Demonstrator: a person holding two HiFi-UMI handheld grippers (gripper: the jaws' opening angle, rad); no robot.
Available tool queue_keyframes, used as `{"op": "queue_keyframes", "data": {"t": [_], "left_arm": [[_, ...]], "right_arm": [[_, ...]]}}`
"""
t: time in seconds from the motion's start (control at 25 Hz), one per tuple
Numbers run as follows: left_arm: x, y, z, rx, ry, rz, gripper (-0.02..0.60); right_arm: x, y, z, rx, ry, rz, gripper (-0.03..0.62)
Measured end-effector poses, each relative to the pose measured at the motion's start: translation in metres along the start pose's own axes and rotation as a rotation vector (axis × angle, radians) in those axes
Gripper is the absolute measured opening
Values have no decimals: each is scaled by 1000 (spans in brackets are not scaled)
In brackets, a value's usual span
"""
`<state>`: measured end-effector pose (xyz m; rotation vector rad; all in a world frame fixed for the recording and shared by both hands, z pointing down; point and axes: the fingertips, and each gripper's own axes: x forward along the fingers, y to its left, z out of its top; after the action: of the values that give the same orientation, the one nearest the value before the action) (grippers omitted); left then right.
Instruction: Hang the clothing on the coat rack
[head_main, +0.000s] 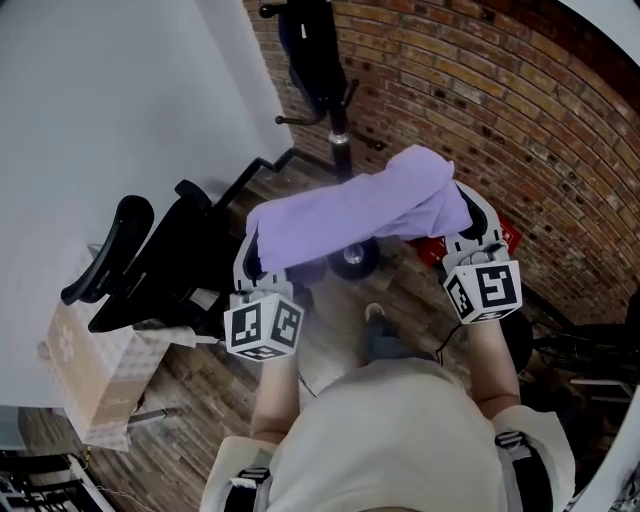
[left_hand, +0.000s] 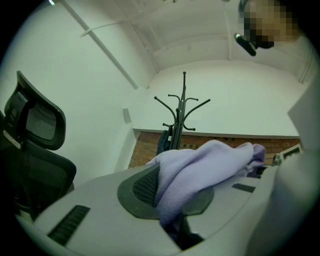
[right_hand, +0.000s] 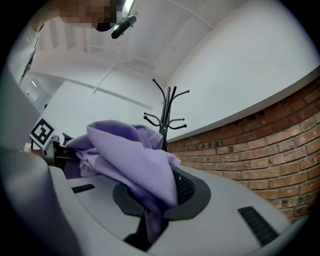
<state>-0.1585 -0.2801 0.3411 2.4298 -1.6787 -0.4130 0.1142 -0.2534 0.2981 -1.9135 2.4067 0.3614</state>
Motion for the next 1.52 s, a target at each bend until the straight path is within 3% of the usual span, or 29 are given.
{"op": "queue_keyframes", "data": {"t": [0.64,1.52], "left_arm": [[105,10,19,55,-49,49,32],[159,51,-39,58,33,198,32]], "right_arm": [[117,-50,11,-61,-74,77,35],[205,-62,-70,-14,43,183,35]]}}
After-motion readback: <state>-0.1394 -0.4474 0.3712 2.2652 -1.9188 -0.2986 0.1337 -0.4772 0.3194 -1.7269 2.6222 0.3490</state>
